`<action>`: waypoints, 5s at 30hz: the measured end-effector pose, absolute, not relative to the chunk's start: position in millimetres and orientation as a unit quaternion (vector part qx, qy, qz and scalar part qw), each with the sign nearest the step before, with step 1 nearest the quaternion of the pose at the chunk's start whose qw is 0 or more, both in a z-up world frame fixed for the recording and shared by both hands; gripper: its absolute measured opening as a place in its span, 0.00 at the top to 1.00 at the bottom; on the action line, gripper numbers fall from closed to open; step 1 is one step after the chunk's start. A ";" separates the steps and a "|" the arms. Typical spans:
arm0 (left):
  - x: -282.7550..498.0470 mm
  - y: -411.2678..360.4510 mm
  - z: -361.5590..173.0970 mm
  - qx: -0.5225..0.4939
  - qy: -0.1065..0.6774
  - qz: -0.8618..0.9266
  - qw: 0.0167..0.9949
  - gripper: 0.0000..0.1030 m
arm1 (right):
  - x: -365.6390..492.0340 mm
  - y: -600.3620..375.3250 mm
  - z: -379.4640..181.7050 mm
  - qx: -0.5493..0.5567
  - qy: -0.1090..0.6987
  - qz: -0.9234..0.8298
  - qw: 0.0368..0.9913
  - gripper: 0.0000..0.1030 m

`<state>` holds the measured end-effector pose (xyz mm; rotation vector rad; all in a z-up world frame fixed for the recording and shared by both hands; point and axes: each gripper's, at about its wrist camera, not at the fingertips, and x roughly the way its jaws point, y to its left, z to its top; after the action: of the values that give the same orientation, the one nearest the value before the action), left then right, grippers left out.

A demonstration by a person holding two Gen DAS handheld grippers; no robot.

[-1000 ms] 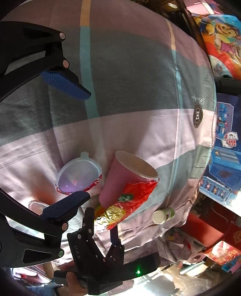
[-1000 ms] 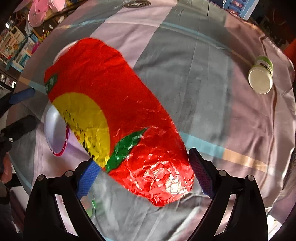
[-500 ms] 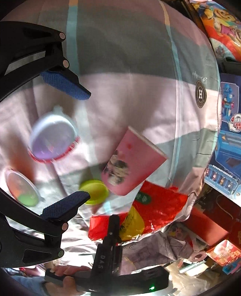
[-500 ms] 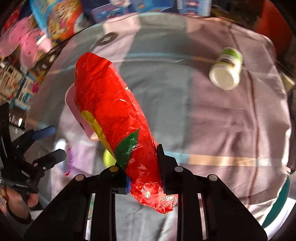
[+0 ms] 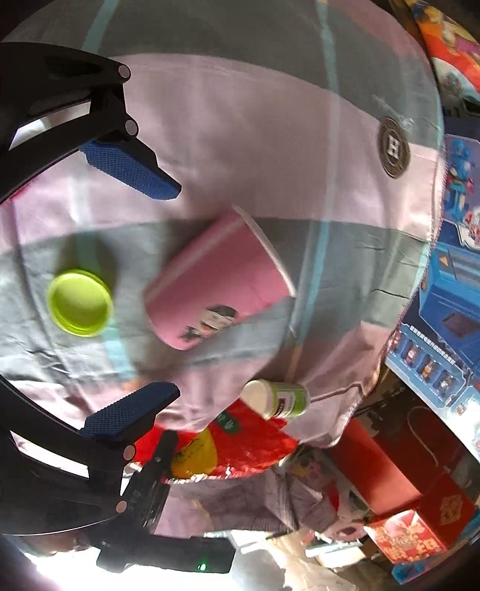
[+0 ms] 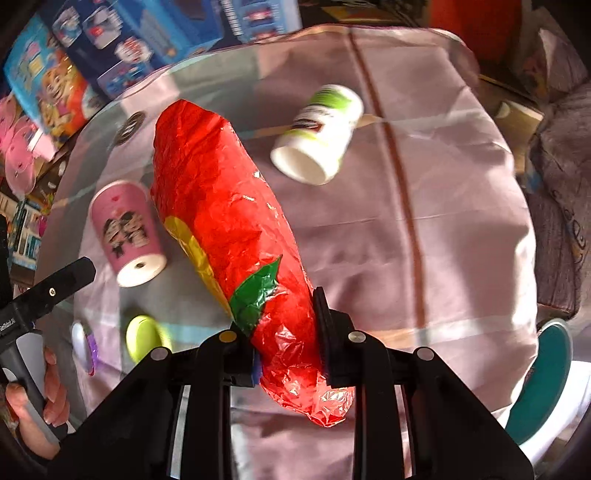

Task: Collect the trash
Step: 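Grasp the red foil wrapper with the right tool while the left tool grasps the pink paper cup, then carry wrapper and cup over the teal bucket and open both tools, then move both tools back to the table toward the lime-green lid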

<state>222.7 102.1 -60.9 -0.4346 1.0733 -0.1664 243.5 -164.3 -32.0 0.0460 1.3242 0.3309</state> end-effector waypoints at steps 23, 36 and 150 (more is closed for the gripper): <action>235.5 20.8 -52.6 -0.042 0.488 -0.046 0.871 0.39 | 239.5 -233.6 -37.9 0.083 0.603 0.147 0.780 0.79; 201.0 -99.3 -3.7 0.010 0.461 -0.153 0.874 0.38 | 209.3 -366.5 -2.9 0.154 0.551 0.103 0.814 0.79; 150.7 43.9 -67.0 0.022 0.510 -0.119 0.852 0.04 | 194.9 -234.0 -38.2 0.037 0.631 0.093 0.770 0.13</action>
<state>150.7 43.9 -67.0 0.0454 1.0738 -0.2504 194.9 -234.0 -38.2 0.0796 1.3677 0.2019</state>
